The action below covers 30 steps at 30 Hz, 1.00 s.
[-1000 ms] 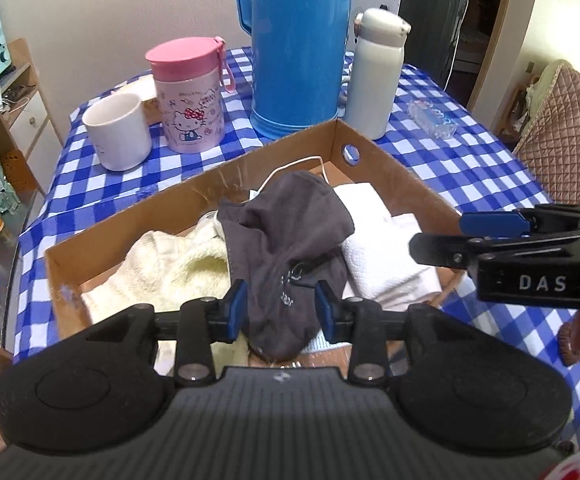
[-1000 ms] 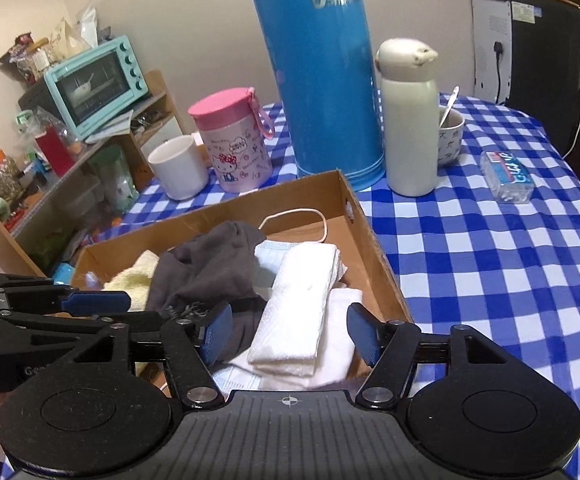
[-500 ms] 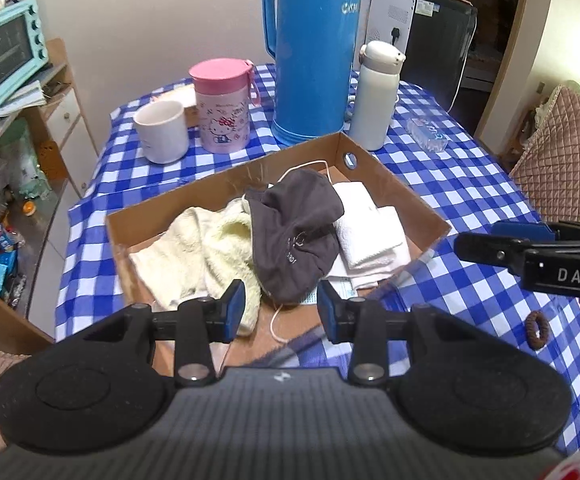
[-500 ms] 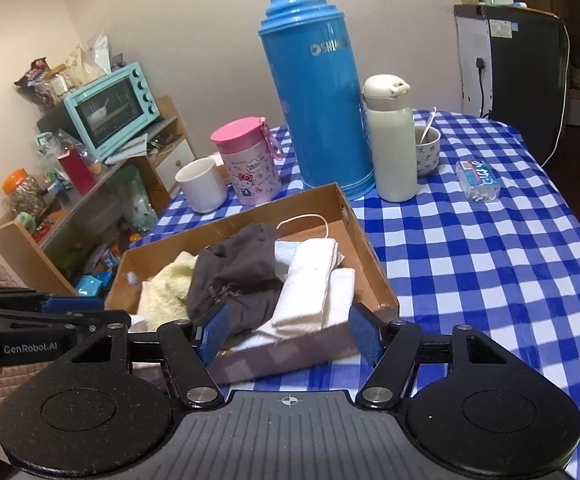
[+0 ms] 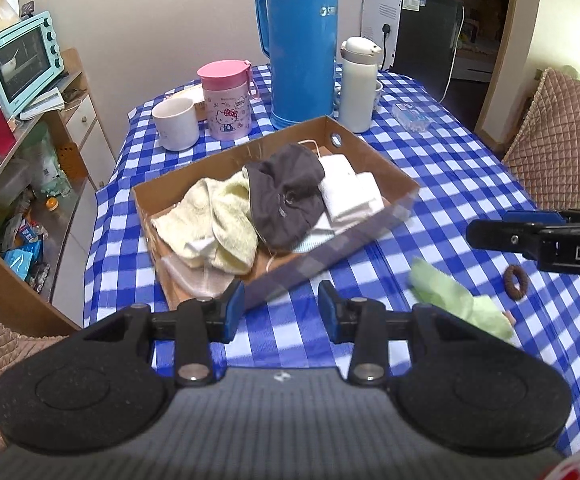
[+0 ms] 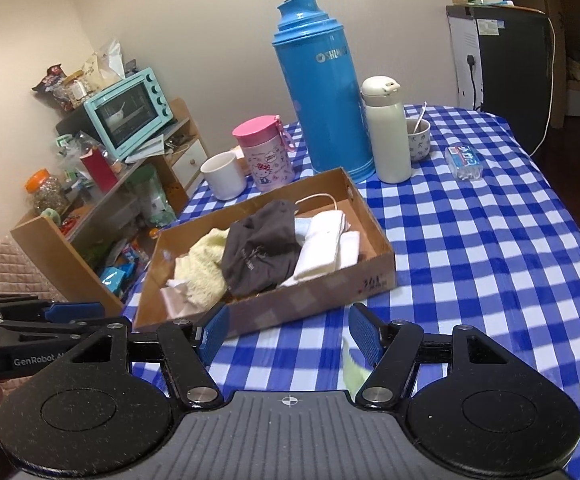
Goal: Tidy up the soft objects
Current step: 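Move both tools back over the green cloth and purple scrunchie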
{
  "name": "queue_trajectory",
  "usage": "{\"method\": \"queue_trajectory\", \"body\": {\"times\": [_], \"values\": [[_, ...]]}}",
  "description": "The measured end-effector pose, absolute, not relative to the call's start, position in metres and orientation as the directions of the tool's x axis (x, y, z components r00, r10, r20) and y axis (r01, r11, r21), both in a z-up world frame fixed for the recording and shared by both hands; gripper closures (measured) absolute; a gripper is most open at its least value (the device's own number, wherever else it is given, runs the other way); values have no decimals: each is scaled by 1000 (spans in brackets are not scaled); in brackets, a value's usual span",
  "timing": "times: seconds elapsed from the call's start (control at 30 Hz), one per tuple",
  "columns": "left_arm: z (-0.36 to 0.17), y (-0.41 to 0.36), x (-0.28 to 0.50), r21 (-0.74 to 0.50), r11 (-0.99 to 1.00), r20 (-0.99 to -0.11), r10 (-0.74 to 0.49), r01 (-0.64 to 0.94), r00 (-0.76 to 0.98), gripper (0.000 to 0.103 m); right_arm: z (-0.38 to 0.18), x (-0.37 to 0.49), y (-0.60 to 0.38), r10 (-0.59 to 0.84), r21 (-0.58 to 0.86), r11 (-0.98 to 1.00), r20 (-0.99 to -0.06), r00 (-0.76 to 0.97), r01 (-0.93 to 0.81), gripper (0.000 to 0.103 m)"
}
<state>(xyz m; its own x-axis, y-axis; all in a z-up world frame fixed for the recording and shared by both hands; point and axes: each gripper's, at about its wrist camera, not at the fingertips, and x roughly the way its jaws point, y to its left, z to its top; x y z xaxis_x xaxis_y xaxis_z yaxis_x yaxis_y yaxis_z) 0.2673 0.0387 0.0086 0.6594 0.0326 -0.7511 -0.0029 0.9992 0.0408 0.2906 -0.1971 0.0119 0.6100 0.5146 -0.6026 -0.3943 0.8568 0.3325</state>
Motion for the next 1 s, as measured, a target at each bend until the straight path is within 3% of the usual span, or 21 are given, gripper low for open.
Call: {"method": "queue_trajectory", "body": {"times": [1.0], "values": [[-8, -10, 193, 34, 998, -800, -4, 52, 599, 66, -2, 184, -241, 476, 339, 879, -673, 567, -336, 37]]}}
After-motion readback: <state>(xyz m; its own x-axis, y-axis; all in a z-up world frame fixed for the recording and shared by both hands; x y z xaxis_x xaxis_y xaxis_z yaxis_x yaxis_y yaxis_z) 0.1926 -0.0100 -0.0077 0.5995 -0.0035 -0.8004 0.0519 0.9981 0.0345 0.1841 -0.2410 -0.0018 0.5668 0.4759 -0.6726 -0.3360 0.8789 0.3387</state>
